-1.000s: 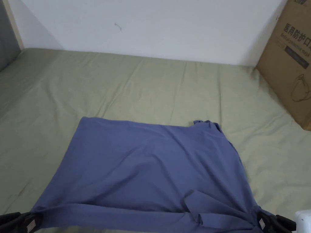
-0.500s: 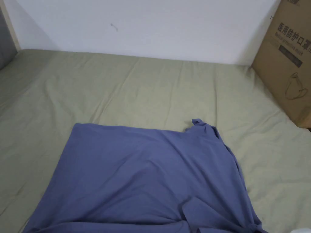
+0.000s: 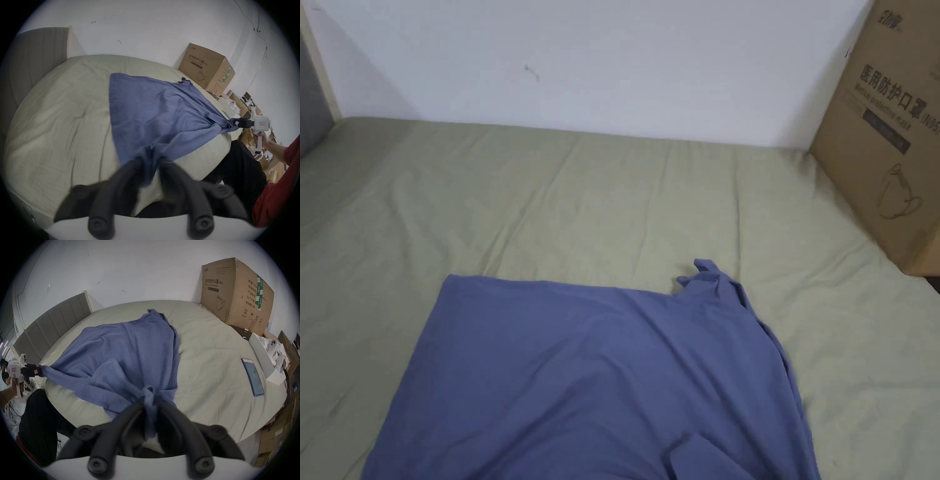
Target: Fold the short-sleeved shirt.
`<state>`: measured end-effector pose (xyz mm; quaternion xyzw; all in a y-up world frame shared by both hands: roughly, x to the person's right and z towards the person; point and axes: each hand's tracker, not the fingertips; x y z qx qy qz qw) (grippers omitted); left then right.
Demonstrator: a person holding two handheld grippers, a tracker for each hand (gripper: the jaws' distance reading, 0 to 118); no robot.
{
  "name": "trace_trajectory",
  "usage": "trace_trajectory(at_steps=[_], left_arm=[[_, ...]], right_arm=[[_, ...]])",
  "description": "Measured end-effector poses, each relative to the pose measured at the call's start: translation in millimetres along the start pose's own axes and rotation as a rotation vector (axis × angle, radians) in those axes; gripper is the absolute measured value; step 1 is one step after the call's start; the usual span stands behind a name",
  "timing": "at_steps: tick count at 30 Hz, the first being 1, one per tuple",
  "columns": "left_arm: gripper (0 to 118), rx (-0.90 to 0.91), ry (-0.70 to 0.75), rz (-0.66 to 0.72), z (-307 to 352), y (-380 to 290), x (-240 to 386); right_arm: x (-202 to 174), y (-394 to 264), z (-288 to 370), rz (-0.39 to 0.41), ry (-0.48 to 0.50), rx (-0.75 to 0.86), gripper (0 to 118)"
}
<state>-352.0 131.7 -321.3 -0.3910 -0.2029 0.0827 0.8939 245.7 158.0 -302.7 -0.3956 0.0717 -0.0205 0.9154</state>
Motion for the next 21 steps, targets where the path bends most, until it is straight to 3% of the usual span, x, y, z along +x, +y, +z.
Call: trace_trajectory(at_steps=[1,3,5,7,8,10,11,12,13,14,15,16,18,19,21], left_arm=[[115,0.003,0.022,0.005,2.9,1.4,0.7],[115,0.046,0.059,0.016,18.3,6.8,3.8],[115,0.143,0.077,0.007,42.8,26.2,12.0],[115,0.270,0.138,-0.071,70.4,51.0,33.5],[114,0.370,0.178,-0.138,86.0,66.3,48.5],[107,0.483,0.174,-0.205,112.0,94.5,78.2],[88,0.551,0.186,-0.219,124.9,104.4,92.6],[60,0.630,0.189,-0.225,136.3,109.9,104.5],[27,0.702,0.166,-0.247,145.1,113.9,114.6],[3,0.735,0.136,-0.264,151.0,115.8,121.6],[4,0.765,0.139,-0.276,155.7,116.4,131.9],[4,0.786,0.200,-0.296,157.6,115.4,142.0],[4,0.792,0.298,-0.337,159.6,112.0,156.3],[4,0.790,0.253,-0.319,162.4,110.5,158.1],[1,0.809,0.160,-0.257,167.6,108.1,160.0]], right_arm=[[0.9,2.5,3.1,-0.024,-0.009,-0.008,116],[4.2,9.0,16.9,-0.085,-0.080,0.051,116],[56.9,-12.8,3.1,-0.110,-0.081,0.096,116],[64.9,-2.0,17.3,-0.101,-0.130,0.257,116],[20.6,36.2,55.4,-0.081,-0.175,0.333,116],[-1.7,62.1,85.9,-0.040,-0.186,0.474,116],[-11.5,70.2,99.9,-0.036,-0.200,0.545,113],[-33.7,84.8,121.7,-0.034,-0.188,0.620,103],[-47.1,90.8,133.9,-0.024,-0.176,0.661,75],[-58.8,96.1,142.2,-0.014,-0.181,0.669,14],[-71.4,98.9,151.1,0.002,-0.183,0.686,1],[-82.1,105.1,162.5,0.033,-0.157,0.721,1],[-107.3,106.4,172.4,0.058,-0.266,0.769,1],[-112.7,105.6,175.6,0.042,-0.250,0.783,1],[-73.7,91.5,168.8,0.042,-0.184,0.752,0]])
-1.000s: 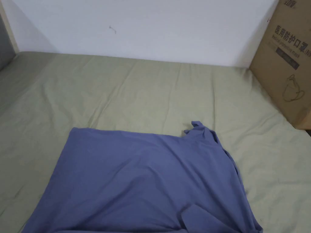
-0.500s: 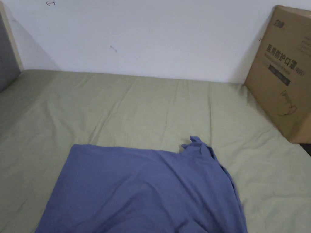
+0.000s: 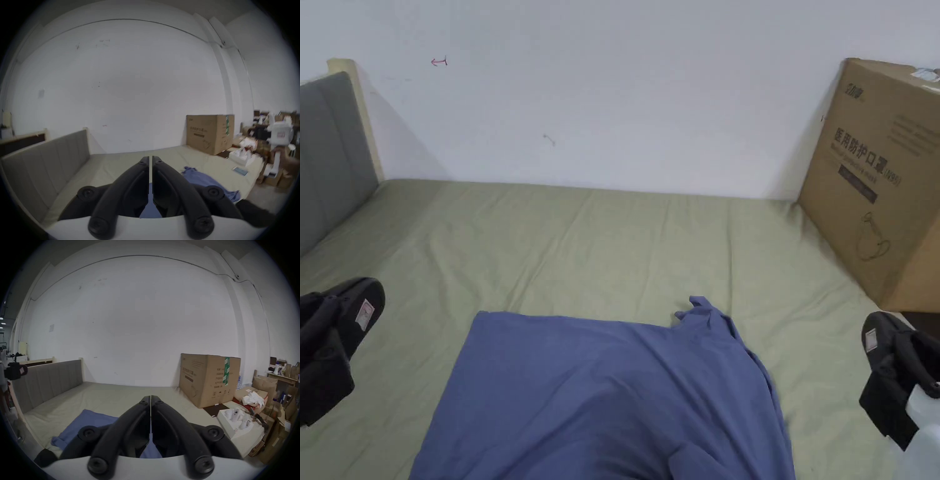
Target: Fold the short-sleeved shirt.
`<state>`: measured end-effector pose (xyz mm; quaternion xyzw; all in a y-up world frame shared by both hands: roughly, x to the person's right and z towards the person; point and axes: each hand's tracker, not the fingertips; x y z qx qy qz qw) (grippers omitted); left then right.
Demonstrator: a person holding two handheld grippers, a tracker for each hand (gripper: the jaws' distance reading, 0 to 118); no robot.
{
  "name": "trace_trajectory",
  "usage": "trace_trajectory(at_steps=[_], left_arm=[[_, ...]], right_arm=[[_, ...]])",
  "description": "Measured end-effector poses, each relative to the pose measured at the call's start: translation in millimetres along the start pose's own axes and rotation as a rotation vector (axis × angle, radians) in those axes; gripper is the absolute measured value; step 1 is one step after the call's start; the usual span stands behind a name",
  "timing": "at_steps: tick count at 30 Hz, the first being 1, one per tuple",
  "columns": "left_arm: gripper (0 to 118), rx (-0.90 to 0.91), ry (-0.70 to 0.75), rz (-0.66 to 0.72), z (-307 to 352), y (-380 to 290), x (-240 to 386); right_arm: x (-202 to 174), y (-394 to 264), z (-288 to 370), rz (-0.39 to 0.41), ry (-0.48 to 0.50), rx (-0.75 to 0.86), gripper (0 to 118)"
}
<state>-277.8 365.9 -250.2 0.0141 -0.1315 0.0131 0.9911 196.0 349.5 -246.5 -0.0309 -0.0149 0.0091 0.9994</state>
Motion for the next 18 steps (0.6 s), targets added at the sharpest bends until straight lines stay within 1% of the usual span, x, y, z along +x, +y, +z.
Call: trace_trajectory(at_steps=[2,3,5,6,7,8,10,11,12,14,15,17,18], left_arm=[[0,-0.009,0.007,-0.021,4.6,-0.4,3.3],[0,-0.007,0.013,-0.024,8.2,-0.5,4.9],[0,-0.010,-0.022,0.009,10.5,0.1,0.2],[0,-0.011,-0.006,0.001,10.4,0.7,0.6],[0,-0.010,0.010,-0.012,10.9,1.3,-0.2],[0,-0.012,-0.004,-0.013,10.6,3.4,-3.8],[0,-0.018,-0.006,0.015,5.5,5.6,-7.7],[0,-0.024,-0.027,0.040,1.5,5.0,-11.6],[0,-0.055,-0.051,0.065,-7.6,3.3,-16.4],[0,-0.105,-0.048,0.074,-29.8,-2.3,-22.2],[0,-0.148,-0.084,0.099,-48.1,-6.8,-29.8],[0,-0.216,-0.076,0.129,-90.3,-22.3,-42.5],[0,-0.275,-0.099,0.188,-120.4,-32.6,-54.4]], right_arm=[[12.1,-4.8,6.6,-0.023,0.003,0.023,0],[-8.3,-1.3,11.1,-0.027,0.009,0.016,0],[-7.2,-3.1,13.2,-0.013,0.002,0.008,0],[-3.0,-4.0,14.5,-0.011,0.012,0.007,0],[-22.1,5.2,20.8,-0.012,0.012,0.008,0],[-24.2,7.3,21.5,-0.009,0.011,0.010,0],[-24.6,7.9,19.9,0.005,0.018,0.007,0],[-11.3,2.8,11.3,0.007,0.018,0.002,0],[-7.8,0.8,6.2,0.001,0.025,-0.012,0],[-3.4,-3.5,-3.7,-0.028,0.050,-0.047,0],[-2.8,-7.2,-9.8,-0.037,0.052,-0.064,0],[-1.1,-13.4,-21.3,-0.050,0.063,-0.079,0],[-1.7,-17.1,-28.5,-0.048,0.070,-0.088,0]])
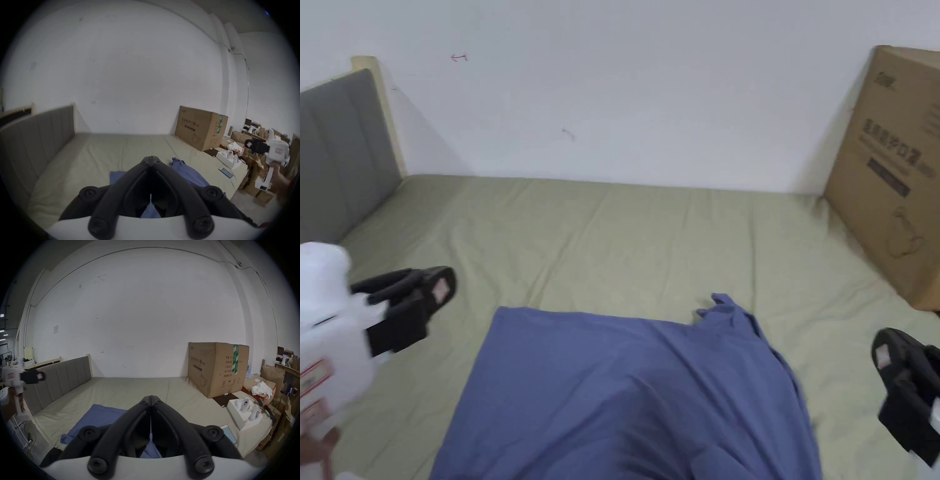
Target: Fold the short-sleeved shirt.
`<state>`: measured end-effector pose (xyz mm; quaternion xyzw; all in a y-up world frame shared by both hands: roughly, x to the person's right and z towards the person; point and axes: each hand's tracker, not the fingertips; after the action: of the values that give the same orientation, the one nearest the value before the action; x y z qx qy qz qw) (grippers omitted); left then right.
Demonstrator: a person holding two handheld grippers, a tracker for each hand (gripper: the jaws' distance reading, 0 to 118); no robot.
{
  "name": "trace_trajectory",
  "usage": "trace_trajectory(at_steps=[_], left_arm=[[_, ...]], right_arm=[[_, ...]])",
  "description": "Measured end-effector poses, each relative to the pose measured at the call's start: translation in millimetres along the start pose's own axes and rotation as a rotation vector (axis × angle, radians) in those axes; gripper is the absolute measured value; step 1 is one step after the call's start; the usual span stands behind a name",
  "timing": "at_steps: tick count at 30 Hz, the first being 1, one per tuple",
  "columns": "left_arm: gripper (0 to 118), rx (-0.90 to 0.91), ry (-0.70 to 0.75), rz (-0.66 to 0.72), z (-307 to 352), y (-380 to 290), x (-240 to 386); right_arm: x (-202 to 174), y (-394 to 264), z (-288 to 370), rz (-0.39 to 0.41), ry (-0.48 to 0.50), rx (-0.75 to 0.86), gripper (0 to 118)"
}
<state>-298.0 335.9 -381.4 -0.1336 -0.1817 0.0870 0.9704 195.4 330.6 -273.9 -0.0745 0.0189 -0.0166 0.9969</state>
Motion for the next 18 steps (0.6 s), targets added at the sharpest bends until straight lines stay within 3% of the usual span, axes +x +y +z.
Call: trace_trajectory(at_steps=[2,3,4,5,6,11,16,18], left_arm=[[2,-0.102,0.037,0.059,-55.3,-2.8,-25.9],[16,-0.116,0.036,0.078,-86.7,-4.5,-40.9],[46,-0.168,0.066,0.090,-118.3,-11.0,-52.0],[93,-0.245,0.121,0.093,-152.5,-18.2,-65.6],[115,-0.351,0.136,0.136,-183.6,-29.7,-80.6],[112,-0.584,0.284,0.098,-305.7,-76.8,-132.5],[111,-0.732,0.327,0.062,-387.1,-110.6,-160.4],[100,-0.772,0.377,0.031,-408.6,-120.4,-164.4]], right_arm=[[-14.1,-0.7,-7.2,0.003,0.006,-0.017,0],[-14.8,-4.4,-15.0,-0.002,0.018,-0.032,0],[-15.4,-7.7,-21.8,-0.011,0.037,-0.051,0],[-16.0,-10.3,-29.5,-0.014,0.042,-0.062,0],[-17.5,-14.0,-37.6,-0.008,0.043,-0.081,0],[-21.4,-27.1,-73.4,-0.008,0.063,-0.143,0],[-23.8,-36.7,-102.3,0.001,0.065,-0.179,0],[-24.1,-43.0,-105.0,-0.011,0.062,-0.201,0]])
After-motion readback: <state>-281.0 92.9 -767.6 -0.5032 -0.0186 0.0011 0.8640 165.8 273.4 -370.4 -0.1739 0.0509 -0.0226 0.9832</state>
